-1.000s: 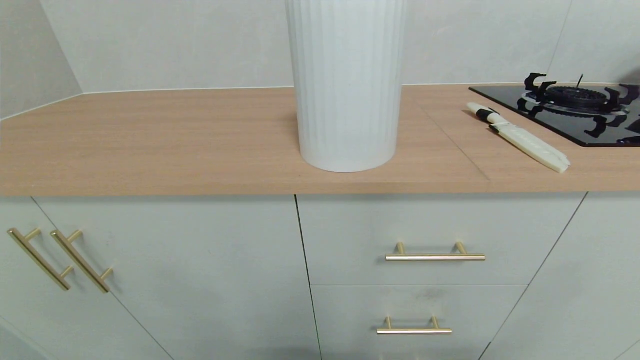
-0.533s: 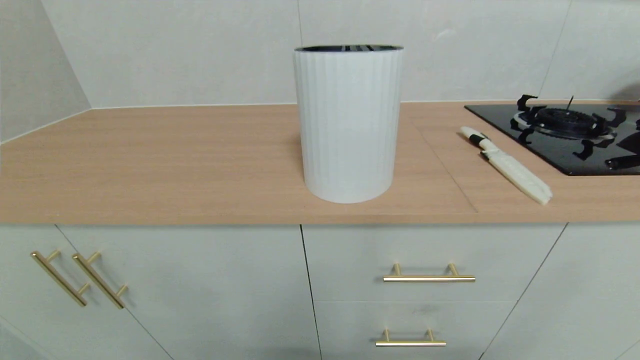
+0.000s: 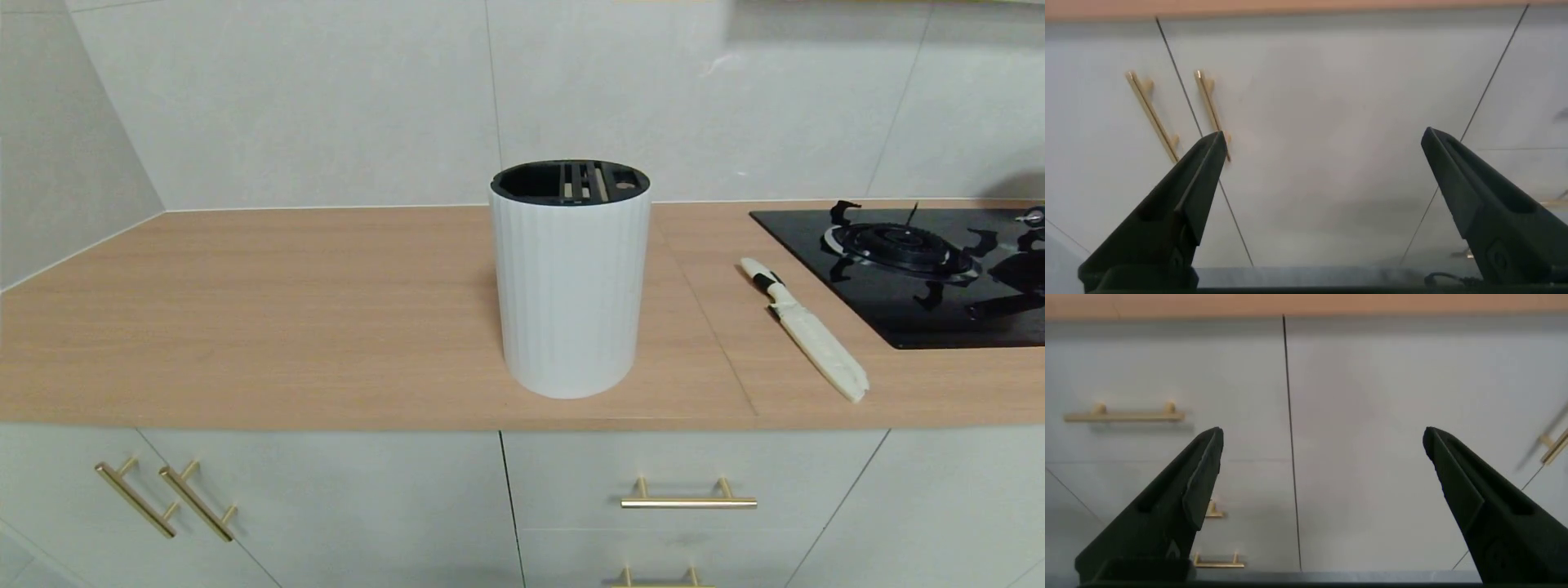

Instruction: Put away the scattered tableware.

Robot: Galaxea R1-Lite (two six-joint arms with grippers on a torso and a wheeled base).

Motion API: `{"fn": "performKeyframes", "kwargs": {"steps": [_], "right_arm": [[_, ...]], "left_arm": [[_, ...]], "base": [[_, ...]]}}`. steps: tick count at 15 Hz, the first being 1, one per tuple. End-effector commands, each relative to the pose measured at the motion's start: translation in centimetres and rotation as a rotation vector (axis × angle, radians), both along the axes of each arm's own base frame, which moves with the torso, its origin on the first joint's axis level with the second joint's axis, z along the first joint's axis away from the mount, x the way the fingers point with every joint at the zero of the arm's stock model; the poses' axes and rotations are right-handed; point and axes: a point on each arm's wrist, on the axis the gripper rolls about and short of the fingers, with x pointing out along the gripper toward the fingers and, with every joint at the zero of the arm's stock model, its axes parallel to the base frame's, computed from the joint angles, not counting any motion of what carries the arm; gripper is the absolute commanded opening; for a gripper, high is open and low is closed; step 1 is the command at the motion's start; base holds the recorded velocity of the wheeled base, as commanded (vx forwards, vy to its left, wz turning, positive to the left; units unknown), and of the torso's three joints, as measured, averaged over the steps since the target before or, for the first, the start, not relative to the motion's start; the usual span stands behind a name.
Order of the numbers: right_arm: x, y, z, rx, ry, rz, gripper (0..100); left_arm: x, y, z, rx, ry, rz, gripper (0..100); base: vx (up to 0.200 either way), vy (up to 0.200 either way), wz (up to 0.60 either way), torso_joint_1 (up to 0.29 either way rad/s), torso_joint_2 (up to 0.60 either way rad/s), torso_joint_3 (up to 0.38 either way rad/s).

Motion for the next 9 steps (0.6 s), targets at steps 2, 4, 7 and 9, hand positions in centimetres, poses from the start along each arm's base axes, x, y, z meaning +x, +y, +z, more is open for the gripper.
{"fn": "performKeyframes", "kwargs": {"steps": [2, 4, 7, 9], "right_arm": [[0.0, 0.0, 0.03, 0.0, 0.001, 0.0, 100], [0.01, 0.0, 0.01, 0.0, 0.001, 0.0, 100], [0.01, 0.0, 0.01, 0.0, 0.001, 0.0, 100], [0.01, 0.0, 0.01, 0.0, 0.001, 0.0, 100]], "left_arm": [[0.0, 0.0, 0.0, 0.0, 0.0, -0.001, 100], [0.0, 0.0, 0.0, 0.0, 0.0, 0.0, 100], [0.0, 0.0, 0.0, 0.0, 0.0, 0.0, 100], [0.0, 0.0, 0.0, 0.0, 0.0, 0.0, 100]], "base": [[0.0, 0.0, 0.0, 0.225, -0.48, -0.276], [0.0, 0.0, 0.0, 0.227, -0.48, -0.273], [0.0, 0.0, 0.0, 0.227, -0.5, -0.271], [0.0, 0.0, 0.0, 0.241, -0.52, -0.281]]}}
